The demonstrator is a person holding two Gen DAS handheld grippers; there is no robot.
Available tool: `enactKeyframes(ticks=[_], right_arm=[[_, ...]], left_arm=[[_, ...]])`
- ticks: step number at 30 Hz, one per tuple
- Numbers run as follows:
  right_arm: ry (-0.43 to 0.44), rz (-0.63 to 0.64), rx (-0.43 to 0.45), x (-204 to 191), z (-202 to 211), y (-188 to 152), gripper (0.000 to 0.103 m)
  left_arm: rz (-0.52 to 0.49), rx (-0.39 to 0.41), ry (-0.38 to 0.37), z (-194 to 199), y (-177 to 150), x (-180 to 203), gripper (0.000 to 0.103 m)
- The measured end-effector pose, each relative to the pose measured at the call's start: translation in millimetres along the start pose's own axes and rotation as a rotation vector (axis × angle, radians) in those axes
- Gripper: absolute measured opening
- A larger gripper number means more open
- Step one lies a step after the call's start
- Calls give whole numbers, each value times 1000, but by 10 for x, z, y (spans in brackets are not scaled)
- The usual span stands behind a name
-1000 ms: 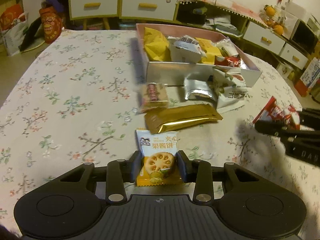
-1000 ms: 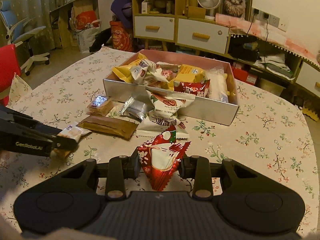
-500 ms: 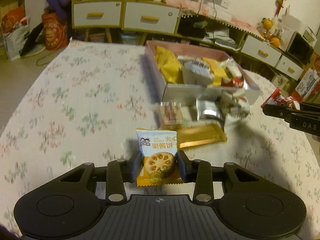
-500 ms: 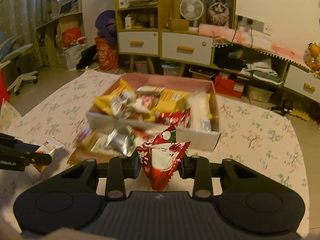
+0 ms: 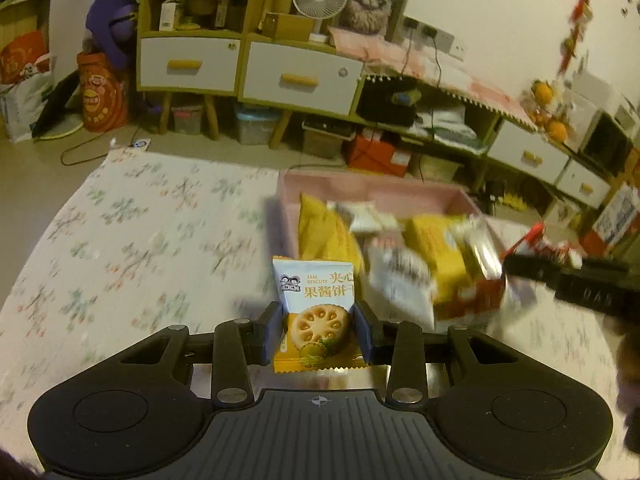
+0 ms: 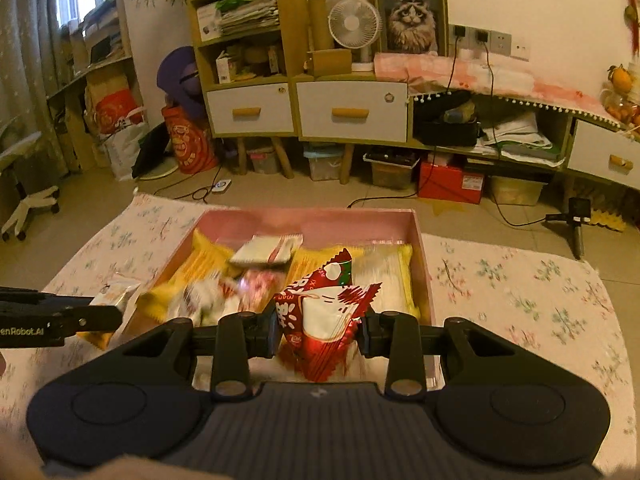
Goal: Organize snacks
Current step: 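Carry the biscuit pack and red pack into the pink box and open both tools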
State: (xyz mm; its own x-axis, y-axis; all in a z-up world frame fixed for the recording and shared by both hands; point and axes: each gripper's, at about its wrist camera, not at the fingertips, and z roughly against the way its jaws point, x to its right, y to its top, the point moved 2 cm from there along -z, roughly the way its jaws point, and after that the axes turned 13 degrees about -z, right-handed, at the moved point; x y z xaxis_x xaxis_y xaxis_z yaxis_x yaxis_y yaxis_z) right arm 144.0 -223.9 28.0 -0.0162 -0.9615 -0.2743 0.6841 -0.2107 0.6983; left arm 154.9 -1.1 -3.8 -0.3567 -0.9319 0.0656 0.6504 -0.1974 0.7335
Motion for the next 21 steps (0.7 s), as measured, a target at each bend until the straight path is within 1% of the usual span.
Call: enactKeyframes(ticks=[4,11,16,21], right_arm=[[-2,1,-5,-18,-174,104,32],[2,-4,-13,-21,-436,232,33],[-5,-11,-20,-14,-535,278,33],[-7,-22,-18,-10,-555,318,35]], left_arm=[[-9,20,-2,-216,254,35,36],[-51,12,17,-601,603,152,36],[-90,-1,45,-813,709,220,36],[-78,-2,46,-940,737,217,36]])
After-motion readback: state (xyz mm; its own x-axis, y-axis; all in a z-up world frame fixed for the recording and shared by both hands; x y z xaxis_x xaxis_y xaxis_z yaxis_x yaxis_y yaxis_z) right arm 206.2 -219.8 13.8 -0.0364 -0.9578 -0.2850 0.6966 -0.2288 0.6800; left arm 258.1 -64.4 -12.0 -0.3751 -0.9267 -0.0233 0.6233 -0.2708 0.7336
